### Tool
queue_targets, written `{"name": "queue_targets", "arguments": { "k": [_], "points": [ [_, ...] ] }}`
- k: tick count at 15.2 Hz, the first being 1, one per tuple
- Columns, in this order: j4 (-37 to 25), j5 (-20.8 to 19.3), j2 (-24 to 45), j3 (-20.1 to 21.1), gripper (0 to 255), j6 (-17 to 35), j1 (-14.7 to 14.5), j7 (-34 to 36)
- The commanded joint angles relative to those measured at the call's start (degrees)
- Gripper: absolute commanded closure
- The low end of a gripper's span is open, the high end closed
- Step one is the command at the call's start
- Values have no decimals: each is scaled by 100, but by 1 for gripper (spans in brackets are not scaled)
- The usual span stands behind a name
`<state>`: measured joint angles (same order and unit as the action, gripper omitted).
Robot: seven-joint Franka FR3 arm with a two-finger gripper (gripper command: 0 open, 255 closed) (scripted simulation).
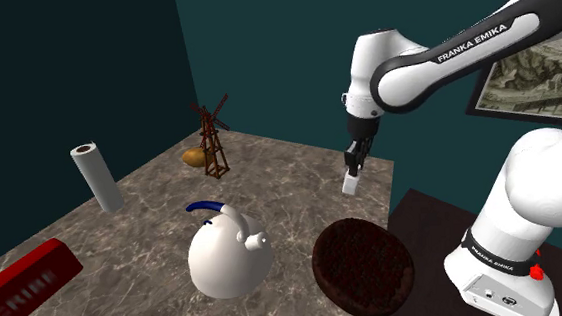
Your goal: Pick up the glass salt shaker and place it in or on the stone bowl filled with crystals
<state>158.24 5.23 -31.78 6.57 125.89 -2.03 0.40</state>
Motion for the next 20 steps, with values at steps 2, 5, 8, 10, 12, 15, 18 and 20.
{"name": "queue_targets", "arguments": {
  "k": [2, 5, 8, 10, 12, 15, 18, 20],
  "points": [
    [-134, -15, -178, -23, 255, -316, 4, -3],
    [-293, -27, -302, -39, 255, -598, 8, 1],
    [-462, -40, -406, -54, 255, -872, 11, 5],
    [-581, -49, -466, -64, 255, -1050, 14, 7],
    [-704, -57, -517, -74, 255, -1224, 17, 10],
    [-896, -70, -581, -88, 255, -1480, 21, 14],
    [-1097, -82, -630, -102, 255, -1730, 25, 19],
    [-1236, -90, -654, -111, 255, -1893, 28, 22]
  ]
}}
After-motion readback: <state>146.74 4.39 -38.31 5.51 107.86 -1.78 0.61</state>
